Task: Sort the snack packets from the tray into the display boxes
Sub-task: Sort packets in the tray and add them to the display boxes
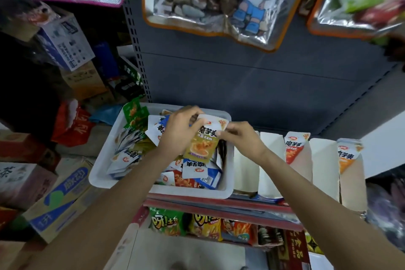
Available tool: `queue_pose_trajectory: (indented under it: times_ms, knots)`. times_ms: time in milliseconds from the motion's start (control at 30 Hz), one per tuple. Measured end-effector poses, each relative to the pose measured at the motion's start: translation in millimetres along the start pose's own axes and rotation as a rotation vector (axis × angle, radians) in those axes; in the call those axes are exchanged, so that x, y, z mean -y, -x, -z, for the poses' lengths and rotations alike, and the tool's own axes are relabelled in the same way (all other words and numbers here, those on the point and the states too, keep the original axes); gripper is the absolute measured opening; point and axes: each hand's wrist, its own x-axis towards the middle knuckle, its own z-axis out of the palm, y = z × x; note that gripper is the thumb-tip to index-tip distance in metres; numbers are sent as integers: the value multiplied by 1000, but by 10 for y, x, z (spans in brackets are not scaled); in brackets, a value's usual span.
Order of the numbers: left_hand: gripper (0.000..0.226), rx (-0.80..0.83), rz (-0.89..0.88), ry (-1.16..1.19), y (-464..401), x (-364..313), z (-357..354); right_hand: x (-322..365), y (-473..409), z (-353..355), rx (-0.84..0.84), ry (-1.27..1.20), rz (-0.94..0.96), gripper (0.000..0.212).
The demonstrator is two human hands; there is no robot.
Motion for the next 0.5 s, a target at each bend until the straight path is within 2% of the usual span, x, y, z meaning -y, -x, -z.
queue_pose_trajectory:
  times_ms: [100, 267, 400, 500]
  knots:
    - [13, 10, 101, 156, -88, -199, -125, -13, 80, 154, -151, -62, 17, 13]
    - [13, 157, 134, 178, -205, -386, -429, -50, 241, 516, -296, -135, -15, 17]
    - [12, 165, 105, 197, -273, -499, -690, -92, 320, 780, -355, -126, -20, 16]
    - [13, 191, 101, 155, -284, -499, -856, -192, 330, 863, -352, -56, -94, 16]
